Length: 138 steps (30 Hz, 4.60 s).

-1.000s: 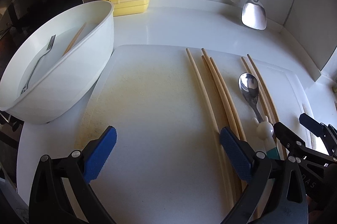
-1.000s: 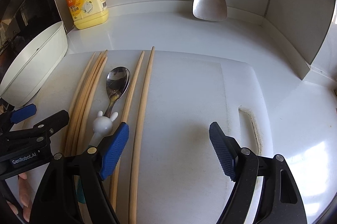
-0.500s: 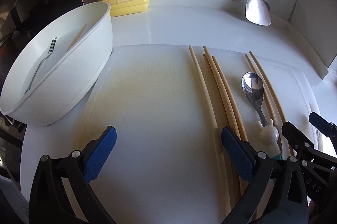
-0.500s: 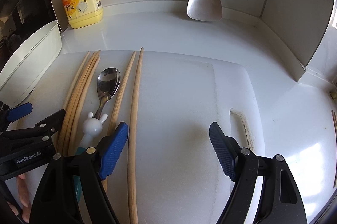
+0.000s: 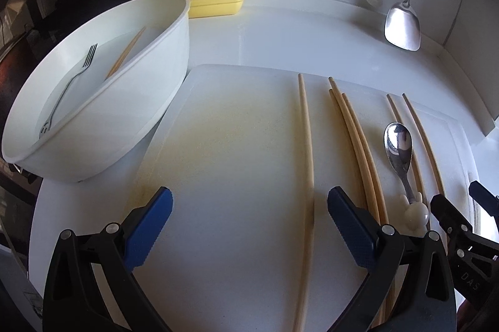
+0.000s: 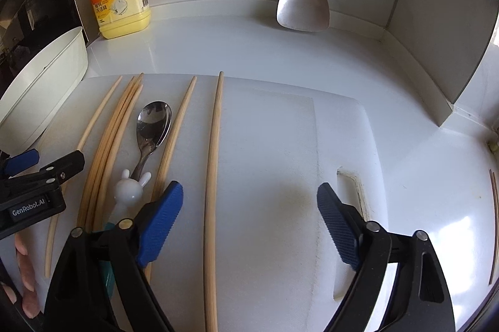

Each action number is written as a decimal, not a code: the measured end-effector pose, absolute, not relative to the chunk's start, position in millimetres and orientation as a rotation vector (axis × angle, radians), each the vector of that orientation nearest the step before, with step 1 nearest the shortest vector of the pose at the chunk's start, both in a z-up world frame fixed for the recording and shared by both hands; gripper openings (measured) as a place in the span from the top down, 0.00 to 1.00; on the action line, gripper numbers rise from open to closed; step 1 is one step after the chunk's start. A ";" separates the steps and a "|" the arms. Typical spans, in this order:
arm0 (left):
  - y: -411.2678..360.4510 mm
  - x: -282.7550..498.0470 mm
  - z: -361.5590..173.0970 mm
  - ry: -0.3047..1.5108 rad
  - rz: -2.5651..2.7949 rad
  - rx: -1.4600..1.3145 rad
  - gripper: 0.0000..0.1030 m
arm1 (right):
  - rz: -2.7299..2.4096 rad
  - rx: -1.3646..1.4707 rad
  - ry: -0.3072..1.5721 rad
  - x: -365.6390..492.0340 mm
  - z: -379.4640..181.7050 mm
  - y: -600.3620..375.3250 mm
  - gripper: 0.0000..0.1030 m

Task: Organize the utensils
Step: 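Position the left tool around a chopstick while the right tool approaches another chopstick, then close the left tool on one chopstick while the right tool closes on another, then lift both held chopsticks and carry them over the white water basin, then open the left tool over the basin while the right tool releases its chopstick, then withdraw both open tools from the basin back over the cutting board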

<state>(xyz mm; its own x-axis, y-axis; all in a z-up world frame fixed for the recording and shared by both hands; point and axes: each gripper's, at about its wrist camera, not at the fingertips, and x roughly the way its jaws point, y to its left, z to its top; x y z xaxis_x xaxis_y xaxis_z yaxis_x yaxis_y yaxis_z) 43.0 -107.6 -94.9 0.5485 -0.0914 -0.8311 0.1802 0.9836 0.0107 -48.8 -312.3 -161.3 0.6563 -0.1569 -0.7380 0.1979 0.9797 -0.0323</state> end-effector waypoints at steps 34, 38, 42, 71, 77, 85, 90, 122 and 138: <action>-121.9 17.2 -79.4 0.957 -0.381 0.079 0.93 | -0.079 0.088 0.771 -66.0 -150.7 -296.1 0.94; -116.1 9.3 -58.1 0.959 -0.389 0.068 0.93 | -0.068 0.125 0.759 -79.7 -136.3 -297.1 0.94; -105.4 1.4 -28.3 0.944 -0.384 0.064 0.93 | -0.050 0.135 0.750 -90.6 -115.1 -294.6 0.94; 127.0 169.2 -3.9 0.987 -0.314 -0.013 0.93 | 0.165 0.240 0.774 108.8 -57.5 -45.1 0.94; 115.9 193.4 -31.2 1.046 -0.348 -0.045 0.93 | 0.142 0.261 0.857 139.4 -80.3 -39.9 0.94; 106.1 212.7 -53.2 1.123 -0.361 -0.037 0.93 | 0.120 0.288 0.983 161.9 -105.0 -45.2 0.94; 103.6 218.0 -62.2 1.154 -0.347 -0.012 0.93 | 0.118 0.298 1.022 164.0 -111.9 -48.2 0.94; 151.2 157.8 -3.7 1.046 -0.211 0.050 0.07 | 0.113 0.234 0.916 84.4 -71.3 -57.8 0.43; 96.3 113.0 7.8 0.973 -0.362 0.106 0.06 | -0.145 0.281 0.890 -30.1 -88.8 -115.3 0.35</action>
